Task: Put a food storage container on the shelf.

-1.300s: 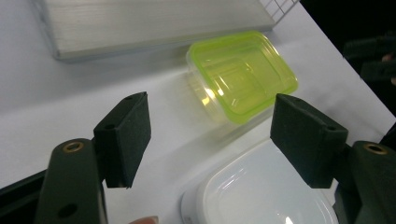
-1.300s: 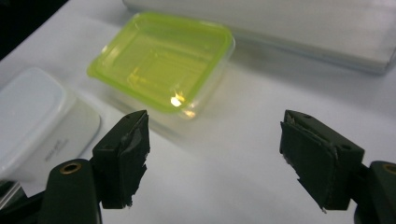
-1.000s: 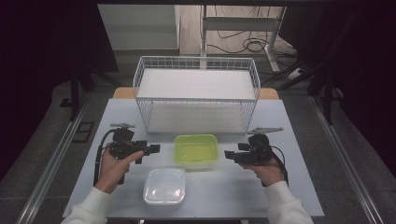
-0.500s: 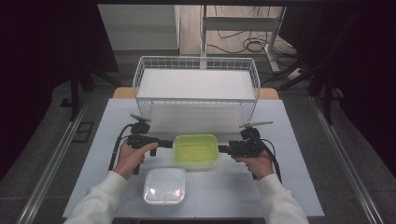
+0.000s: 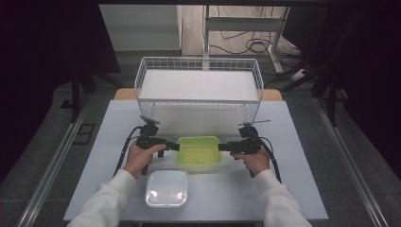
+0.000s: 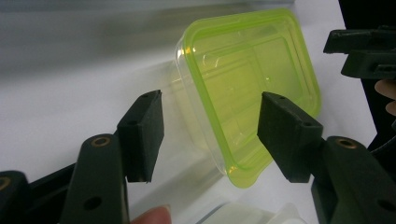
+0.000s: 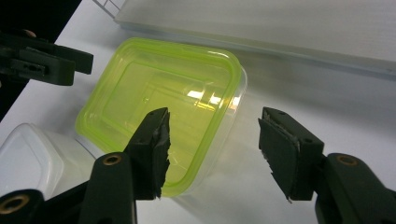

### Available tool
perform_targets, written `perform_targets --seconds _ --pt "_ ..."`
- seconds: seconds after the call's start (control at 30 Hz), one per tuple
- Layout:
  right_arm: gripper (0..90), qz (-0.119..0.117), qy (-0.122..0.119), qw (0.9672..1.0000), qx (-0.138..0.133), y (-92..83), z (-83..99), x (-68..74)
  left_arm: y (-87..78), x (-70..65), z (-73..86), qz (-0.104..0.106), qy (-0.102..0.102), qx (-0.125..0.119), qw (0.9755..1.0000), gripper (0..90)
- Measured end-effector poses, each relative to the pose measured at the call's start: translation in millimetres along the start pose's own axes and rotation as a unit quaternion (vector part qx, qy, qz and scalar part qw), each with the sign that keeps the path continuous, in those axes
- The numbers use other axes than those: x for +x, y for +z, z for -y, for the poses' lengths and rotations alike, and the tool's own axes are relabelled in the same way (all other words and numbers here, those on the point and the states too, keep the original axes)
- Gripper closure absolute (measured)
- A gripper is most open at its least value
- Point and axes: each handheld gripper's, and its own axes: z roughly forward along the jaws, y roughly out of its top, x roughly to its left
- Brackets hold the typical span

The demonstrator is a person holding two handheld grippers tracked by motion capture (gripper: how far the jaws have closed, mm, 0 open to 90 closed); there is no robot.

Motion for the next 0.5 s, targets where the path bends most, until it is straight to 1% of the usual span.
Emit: perform_targets --seconds 0.03,0.07,0.1,0.13,0.2,0.27,0.33,0.37,0.4,0.47,0.5 --pt "44.7 -0.005 0.007 1.0 0.003 3.1 -0.7 -1.6 0.9 -0.2 -0.2 0.0 -0.001 0.0 1.0 41.3" --pt "44.7 -0.005 0.007 1.0 0.003 3.1 -0.7 -1.6 1.6 0.3 -0.4 -0.002 0.002 0.001 1.0 41.3" --pt "45.6 -0.008 0.013 0.9998 0.008 6.9 -0.9 -3.5 2.7 0.6 -0.6 -0.001 0.0 0.001 1.0 42.4" --pt "45.6 -0.008 0.013 0.9998 0.008 6.9 -0.9 -3.5 3.7 1.2 -0.8 -0.003 -0.001 0.004 1.0 42.4" --pt "46.6 -0.009 0.022 0.9996 0.014 10.7 -0.9 -5.4 6.1 2.4 -0.9 0.0 -0.002 0.007 1.0 43.5" --pt "47.5 -0.01 0.026 0.9995 0.017 13.3 -0.9 -6.8 7.5 3.1 -0.9 0.0 0.003 0.015 0.9999 44.4" --pt "48.5 -0.013 0.03 0.9993 0.019 15.7 -0.8 -7.5 9.9 2.2 -0.5 0.003 -0.003 0.012 0.9999 45.3" --pt "49.1 -0.014 0.032 0.9992 0.021 17.0 -0.7 -7.7 9.8 3.2 -0.6 0.003 0.002 0.019 0.9998 45.8" --pt "49.5 -0.015 0.032 0.9991 0.023 18.2 -0.6 -8.0 10.9 2.9 -0.5 0.004 -0.003 0.015 0.9999 46.2" --pt "50.8 -0.017 0.035 0.9989 0.025 20.3 -0.4 -8.9 11.7 4.4 -0.9 0.006 -0.003 0.018 0.9998 47.3" --pt "51.4 -0.019 0.038 0.9987 0.026 21.4 -0.4 -9.1 12.7 4.7 -1.0 0.008 -0.007 0.017 0.9998 47.7"
